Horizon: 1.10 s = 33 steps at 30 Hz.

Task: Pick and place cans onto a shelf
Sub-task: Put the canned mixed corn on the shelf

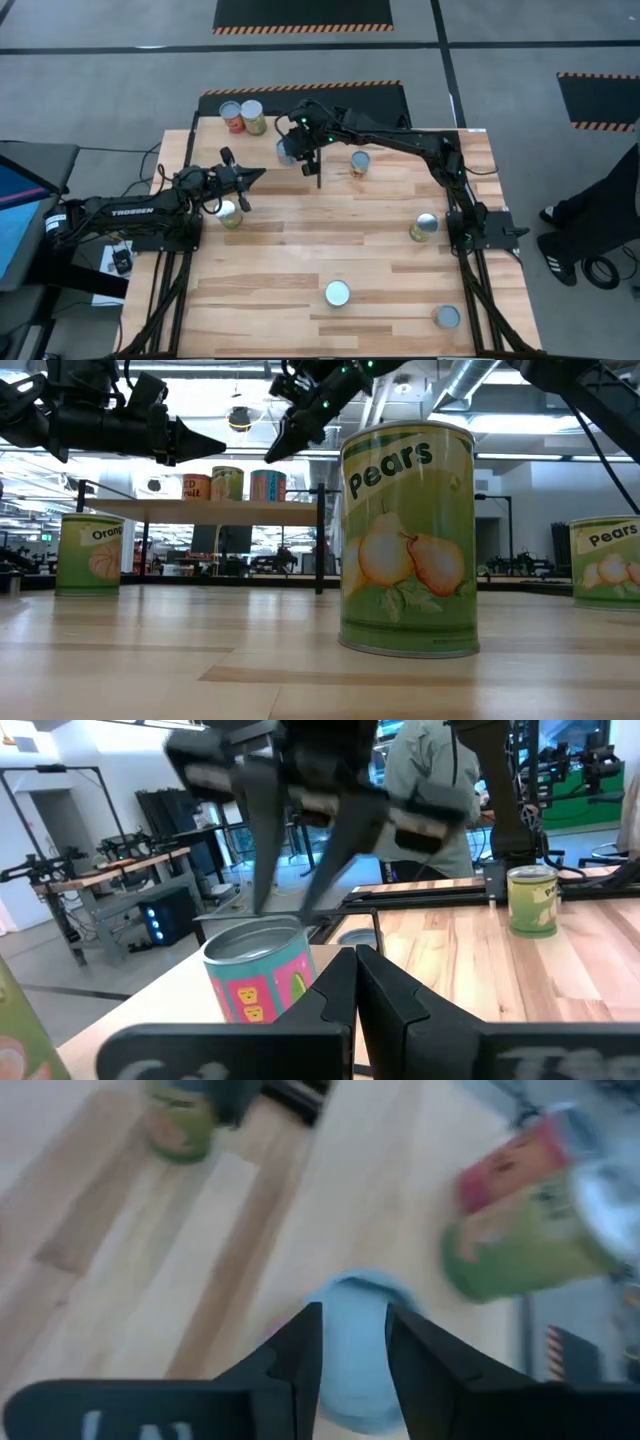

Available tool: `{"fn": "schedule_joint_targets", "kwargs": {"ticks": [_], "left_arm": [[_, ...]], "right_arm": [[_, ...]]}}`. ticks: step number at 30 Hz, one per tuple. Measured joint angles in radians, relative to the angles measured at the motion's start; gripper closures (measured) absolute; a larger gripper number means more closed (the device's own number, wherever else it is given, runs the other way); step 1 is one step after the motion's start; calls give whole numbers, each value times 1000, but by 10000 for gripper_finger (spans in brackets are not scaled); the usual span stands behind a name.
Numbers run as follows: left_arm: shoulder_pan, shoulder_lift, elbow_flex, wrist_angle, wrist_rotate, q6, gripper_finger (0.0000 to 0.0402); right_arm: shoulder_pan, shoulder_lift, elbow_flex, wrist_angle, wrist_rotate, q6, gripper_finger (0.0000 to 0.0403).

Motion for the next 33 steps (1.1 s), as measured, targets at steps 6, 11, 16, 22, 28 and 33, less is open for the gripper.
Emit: {"fn": "schedule_joint_targets", "kwargs": {"ticks": [6, 11, 16, 22, 28, 33], "left_arm": [[-11, 0, 1, -4, 2, -19, 401], [-48, 1, 57, -123, 17, -36, 401], [-117, 38, 112, -190, -34, -44, 401], [-206, 205, 209, -195, -125, -52, 401], [-240, 396, 440, -424, -338, -16, 401], [-227, 487, 767, -882, -391, 75, 384]], "right_arm": [[13, -89, 33, -51, 85, -41, 346], [-27, -165, -43, -48, 21, 35, 390], [-50, -283, -334, 153, 10, 90, 397], [-67, -524, -781, 572, 7, 198, 397], [-52, -700, -1032, 716, 10, 264, 398], [-5, -782, -1111, 713, 11, 272, 396]]}}
